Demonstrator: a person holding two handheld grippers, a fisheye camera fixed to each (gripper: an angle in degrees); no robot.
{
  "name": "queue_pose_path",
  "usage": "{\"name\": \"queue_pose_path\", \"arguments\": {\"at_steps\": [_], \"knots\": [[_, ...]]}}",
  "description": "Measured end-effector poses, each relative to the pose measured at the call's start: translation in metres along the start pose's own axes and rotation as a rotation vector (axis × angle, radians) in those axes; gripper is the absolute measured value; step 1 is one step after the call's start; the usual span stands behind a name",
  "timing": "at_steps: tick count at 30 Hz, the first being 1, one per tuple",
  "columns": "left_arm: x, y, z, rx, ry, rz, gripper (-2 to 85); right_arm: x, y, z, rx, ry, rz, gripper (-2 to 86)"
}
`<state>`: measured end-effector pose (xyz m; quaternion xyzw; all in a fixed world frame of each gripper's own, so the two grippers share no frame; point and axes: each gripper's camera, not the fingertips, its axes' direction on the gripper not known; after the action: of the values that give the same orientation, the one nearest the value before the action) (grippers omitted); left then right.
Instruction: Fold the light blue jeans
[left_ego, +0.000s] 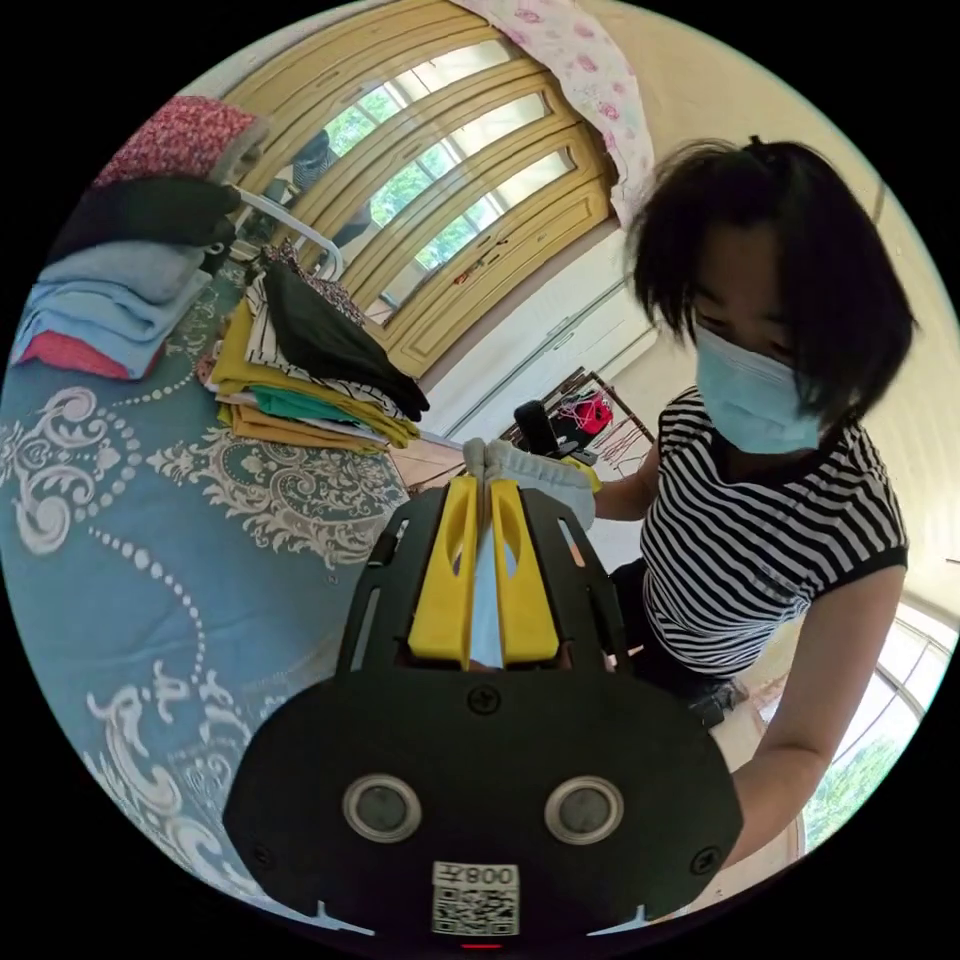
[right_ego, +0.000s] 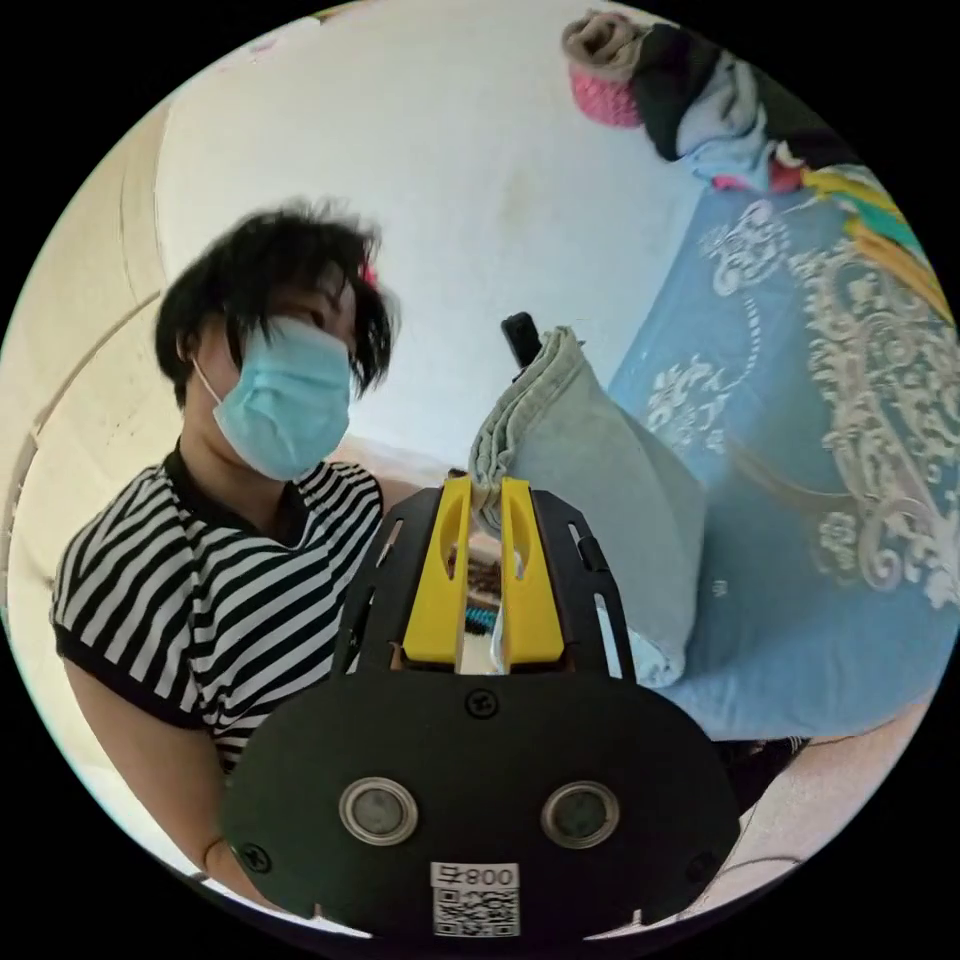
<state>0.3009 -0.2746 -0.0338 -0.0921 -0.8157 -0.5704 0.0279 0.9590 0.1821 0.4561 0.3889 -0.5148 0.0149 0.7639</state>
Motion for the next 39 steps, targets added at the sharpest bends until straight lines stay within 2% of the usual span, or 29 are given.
{"name": "queue_pose_path", "arguments": {"at_steps": [4, 8, 14, 20, 26, 39], "knots": [[0.072, 0.036, -0.044, 0.063, -0.081, -0.099, 2.4, -0.002, -0.005, 0.082, -0.224, -0.138, -0.006, 5.5], [0.136, 0.077, -0.068, 0.03, -0.2, -0.284, 2.4, 0.005, 0.004, 0.15, -0.408, -0.193, 0.019, 5.5], [0.205, 0.128, -0.078, 0.061, -0.251, -0.481, 2.4, 0.014, 0.027, 0.228, -0.64, -0.209, 0.061, 5.5], [0.262, 0.162, -0.071, 0.085, -0.238, -0.588, 2.3, 0.011, 0.06, 0.292, -0.853, -0.146, 0.053, 5.5], [0.319, 0.192, -0.07, 0.103, -0.267, -0.686, 2.3, 0.003, 0.083, 0.35, -0.971, -0.075, -0.004, 5.6], [0.413, 0.233, -0.072, 0.198, -0.317, -0.759, 6.3, -0.019, 0.107, 0.429, -1.079, 0.118, -0.143, 6.2]]}}
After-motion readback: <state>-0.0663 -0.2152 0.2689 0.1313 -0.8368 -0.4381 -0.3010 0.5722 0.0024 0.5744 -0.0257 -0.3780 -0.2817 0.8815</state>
